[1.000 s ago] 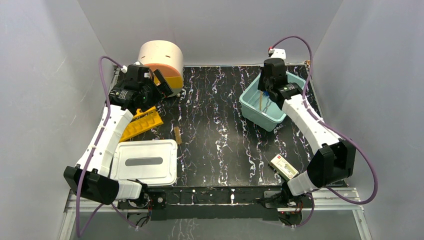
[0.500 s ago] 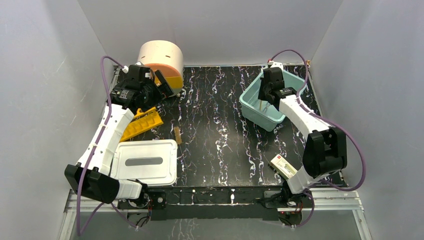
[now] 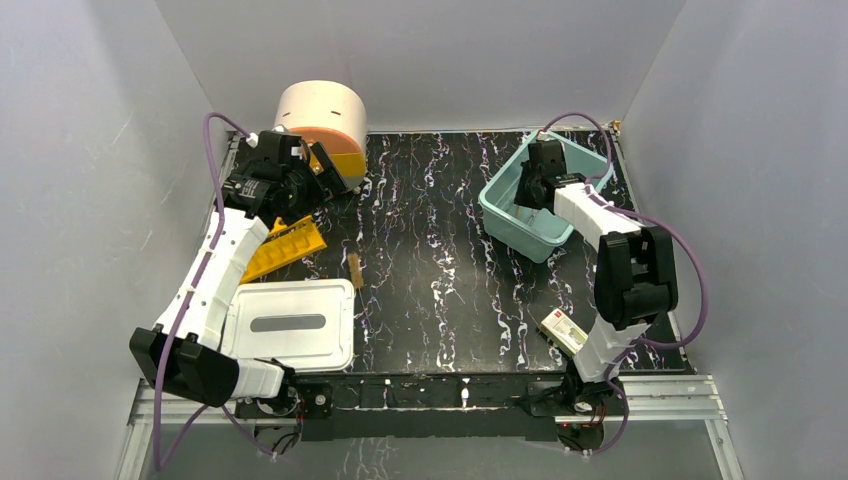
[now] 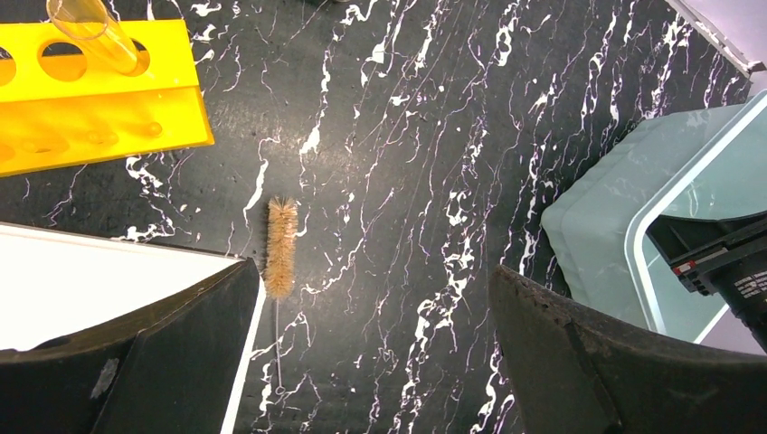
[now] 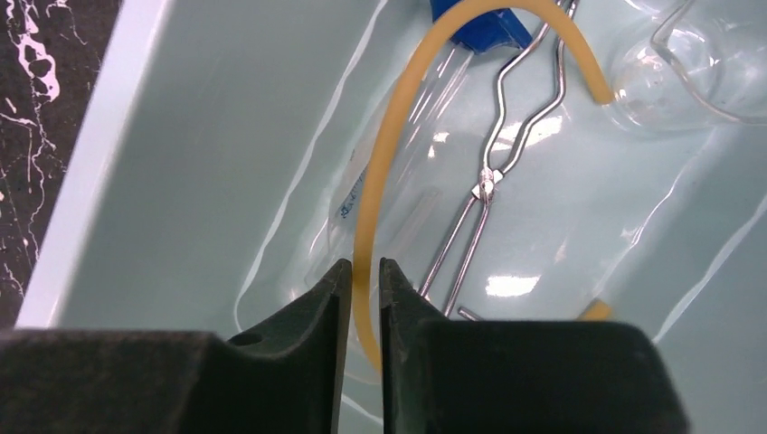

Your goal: Organize the chemistry lab equipment

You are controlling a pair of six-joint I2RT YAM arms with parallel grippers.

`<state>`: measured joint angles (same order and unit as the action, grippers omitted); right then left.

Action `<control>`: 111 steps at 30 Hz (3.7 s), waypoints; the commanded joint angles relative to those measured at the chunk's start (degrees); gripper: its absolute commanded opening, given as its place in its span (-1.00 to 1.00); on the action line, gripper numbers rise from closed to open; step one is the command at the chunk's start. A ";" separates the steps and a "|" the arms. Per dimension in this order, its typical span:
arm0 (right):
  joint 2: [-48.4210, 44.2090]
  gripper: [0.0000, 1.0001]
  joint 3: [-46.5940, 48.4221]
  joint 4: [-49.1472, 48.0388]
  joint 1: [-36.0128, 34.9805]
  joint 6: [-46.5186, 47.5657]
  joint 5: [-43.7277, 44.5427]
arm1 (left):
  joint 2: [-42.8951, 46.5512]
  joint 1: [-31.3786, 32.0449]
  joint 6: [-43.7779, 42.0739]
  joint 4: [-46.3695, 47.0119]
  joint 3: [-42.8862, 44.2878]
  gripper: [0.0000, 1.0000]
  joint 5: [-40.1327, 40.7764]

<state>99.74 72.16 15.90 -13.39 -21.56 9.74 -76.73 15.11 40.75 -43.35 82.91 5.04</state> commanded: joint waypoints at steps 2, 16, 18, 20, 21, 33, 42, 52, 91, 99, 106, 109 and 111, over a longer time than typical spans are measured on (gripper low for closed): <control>-2.60 -0.39 3.95 -2.70 0.06 -1.89 -0.35 | 0.00 -0.29 -1.66 -1.18 -0.89 0.97 -1.46; -15.56 0.12 8.74 5.41 -4.01 0.94 -1.29 | 1.81 -0.26 -3.24 -0.14 -1.59 0.97 0.09; -15.92 0.14 9.75 6.23 -8.69 1.51 1.26 | 2.14 -0.26 -3.02 -0.57 -0.88 0.97 2.06; -16.23 0.17 9.97 5.87 -13.57 1.67 2.90 | 2.50 -0.26 -2.48 -1.29 0.11 0.97 4.08; -16.13 0.18 10.01 5.43 -16.03 1.77 3.66 | 2.73 -0.26 -2.25 -1.77 0.65 0.97 5.46; -1.91 0.27 11.25 2.75 -37.06 -3.32 -3.02 | 5.85 -0.26 3.37 -3.71 3.02 0.97 16.86; 16.71 0.29 21.31 7.79 -42.30 1.76 -22.41 | 6.15 -0.27 4.32 -4.03 3.20 0.97 17.67; 27.15 -0.31 34.23 17.81 -45.45 2.63 -20.09 | 5.92 -0.26 2.61 -2.61 2.63 0.97 15.67; 44.77 -0.90 57.81 37.78 -49.89 0.59 2.76 | 6.85 -0.26 1.65 -2.66 2.09 0.97 16.50; 34.46 -1.00 50.60 31.50 -49.40 0.79 9.47 | 7.27 -0.26 0.60 -3.49 6.17 0.97 18.58; 16.77 -1.00 34.45 21.22 -44.99 -2.01 15.77 | 7.31 -0.26 -0.01 -3.71 9.89 0.97 20.16; 10.30 -1.00 30.35 18.63 -41.18 -1.97 18.31 | 7.21 -0.27 0.01 -3.34 9.76 0.97 19.24; 7.23 -1.00 29.57 18.43 -38.40 -1.06 19.66 | 7.21 -0.26 0.22 -3.15 9.29 0.97 18.56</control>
<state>115.90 103.15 40.34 -56.99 -22.33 22.87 -70.67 15.11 41.45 -46.44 91.15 23.11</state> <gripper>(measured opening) 0.017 0.983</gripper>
